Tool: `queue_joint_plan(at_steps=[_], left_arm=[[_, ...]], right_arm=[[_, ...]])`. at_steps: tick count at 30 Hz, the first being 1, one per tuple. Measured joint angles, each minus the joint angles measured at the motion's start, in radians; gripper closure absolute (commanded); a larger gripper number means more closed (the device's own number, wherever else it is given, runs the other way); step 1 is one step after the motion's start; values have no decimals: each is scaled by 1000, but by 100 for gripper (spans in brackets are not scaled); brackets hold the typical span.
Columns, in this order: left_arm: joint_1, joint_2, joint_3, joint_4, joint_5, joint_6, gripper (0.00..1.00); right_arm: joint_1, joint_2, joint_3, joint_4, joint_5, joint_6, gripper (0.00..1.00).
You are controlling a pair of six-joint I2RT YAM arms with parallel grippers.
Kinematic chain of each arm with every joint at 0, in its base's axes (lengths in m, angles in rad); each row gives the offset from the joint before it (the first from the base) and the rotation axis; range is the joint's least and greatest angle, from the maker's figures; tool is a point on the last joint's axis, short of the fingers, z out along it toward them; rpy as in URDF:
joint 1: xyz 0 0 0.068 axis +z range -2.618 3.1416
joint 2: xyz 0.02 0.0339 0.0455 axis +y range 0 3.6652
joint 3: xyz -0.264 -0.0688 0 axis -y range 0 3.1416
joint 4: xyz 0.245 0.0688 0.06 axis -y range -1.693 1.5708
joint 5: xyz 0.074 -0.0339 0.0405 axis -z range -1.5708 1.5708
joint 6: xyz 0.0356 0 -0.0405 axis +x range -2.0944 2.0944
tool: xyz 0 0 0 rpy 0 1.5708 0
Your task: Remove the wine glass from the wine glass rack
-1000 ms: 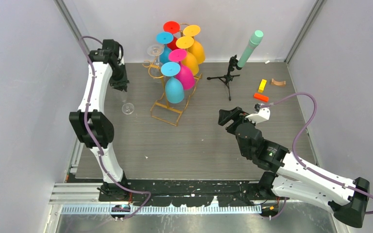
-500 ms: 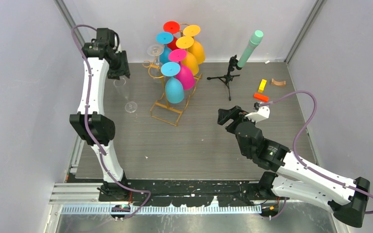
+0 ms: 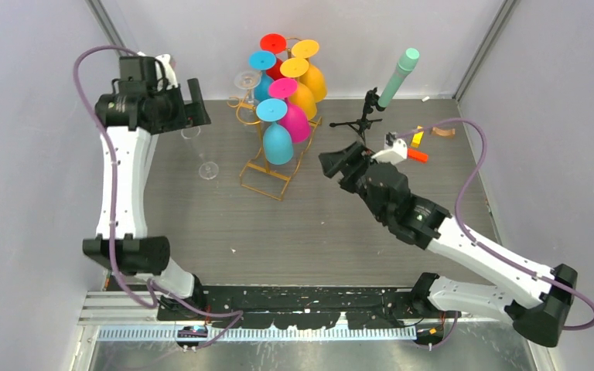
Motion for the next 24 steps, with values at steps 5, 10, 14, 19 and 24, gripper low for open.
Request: queue_joint_plan(at_steps=[5, 10, 14, 19, 24], left_arm=[[24, -163, -106, 42, 57, 6, 0], [25, -287, -265, 82, 100, -10, 0], [25, -349, -381, 100, 150, -32, 0], [25, -401, -452, 109, 182, -36, 0], [25, -437, -461, 116, 196, -36, 0]], right_arm=[[-80, 155, 135, 55, -199, 102, 25], [-108, 294, 227, 135, -340, 175, 26], [-128, 399, 317, 186, -409, 202, 30], [-163, 502, 453, 195, -425, 204, 38], [-180, 571, 536, 179, -426, 203, 48]])
